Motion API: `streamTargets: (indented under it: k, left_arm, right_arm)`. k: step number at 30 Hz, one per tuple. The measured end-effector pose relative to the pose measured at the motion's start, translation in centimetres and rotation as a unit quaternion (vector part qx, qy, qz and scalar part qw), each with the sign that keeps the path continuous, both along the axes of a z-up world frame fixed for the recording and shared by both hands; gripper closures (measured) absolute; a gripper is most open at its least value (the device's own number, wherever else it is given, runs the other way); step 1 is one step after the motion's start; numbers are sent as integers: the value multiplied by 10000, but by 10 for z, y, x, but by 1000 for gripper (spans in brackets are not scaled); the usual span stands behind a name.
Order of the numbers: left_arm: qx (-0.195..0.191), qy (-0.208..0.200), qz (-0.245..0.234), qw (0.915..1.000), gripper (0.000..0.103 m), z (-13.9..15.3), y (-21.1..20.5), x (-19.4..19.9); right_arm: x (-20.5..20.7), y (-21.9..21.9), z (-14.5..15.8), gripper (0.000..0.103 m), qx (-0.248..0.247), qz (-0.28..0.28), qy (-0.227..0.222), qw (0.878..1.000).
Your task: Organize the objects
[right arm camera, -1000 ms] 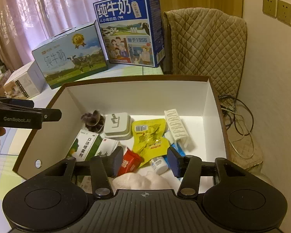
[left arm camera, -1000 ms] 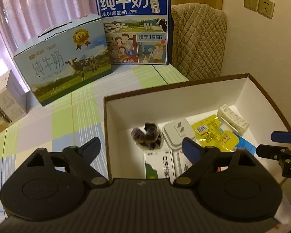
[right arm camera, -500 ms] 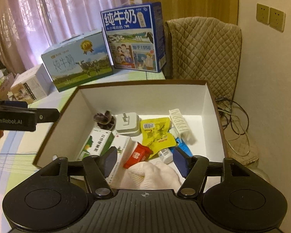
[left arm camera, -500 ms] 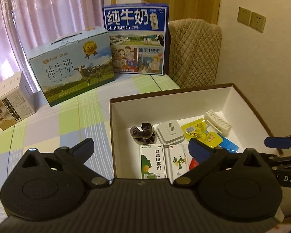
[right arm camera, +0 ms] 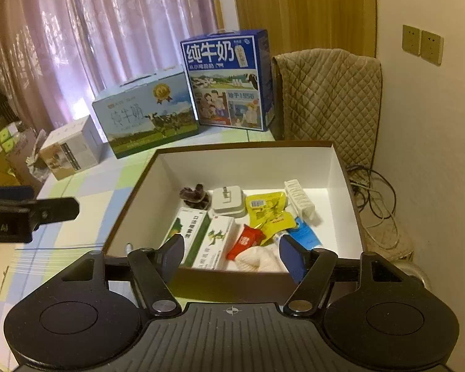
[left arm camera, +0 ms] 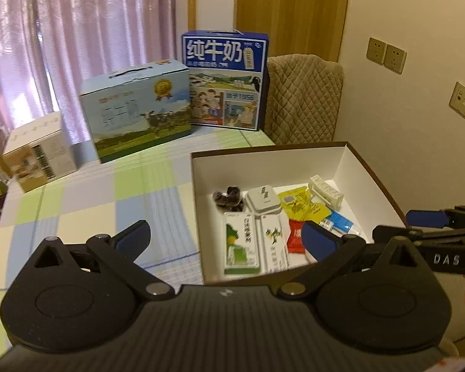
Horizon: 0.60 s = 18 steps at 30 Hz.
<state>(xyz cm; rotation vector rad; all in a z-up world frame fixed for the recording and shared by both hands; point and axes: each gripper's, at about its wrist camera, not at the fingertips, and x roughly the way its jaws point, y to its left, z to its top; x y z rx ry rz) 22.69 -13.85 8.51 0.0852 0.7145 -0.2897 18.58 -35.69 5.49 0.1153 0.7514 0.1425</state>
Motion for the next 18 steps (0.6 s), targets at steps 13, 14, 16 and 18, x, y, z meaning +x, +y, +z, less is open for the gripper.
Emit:
streamTargets:
  k: [13,14,16,18]
  left_arm:
    - [-137,30,402,9991,1,16,45,-96]
    - [-183,59,453,9988,1,17,49,-103]
    - [-220,81,529,9983,1,18,56,-116]
    - [-229,65,605,9979,1,20,61,-128]
  right_arm:
    - [-67,21,15,37,480,128,2,9988]
    - [-73,24,16,36,494,169,4,9986]
    - [-84,30,17,36,498,235,4,9985]
    - [-94,36,20,36,506,309,-9,9982]
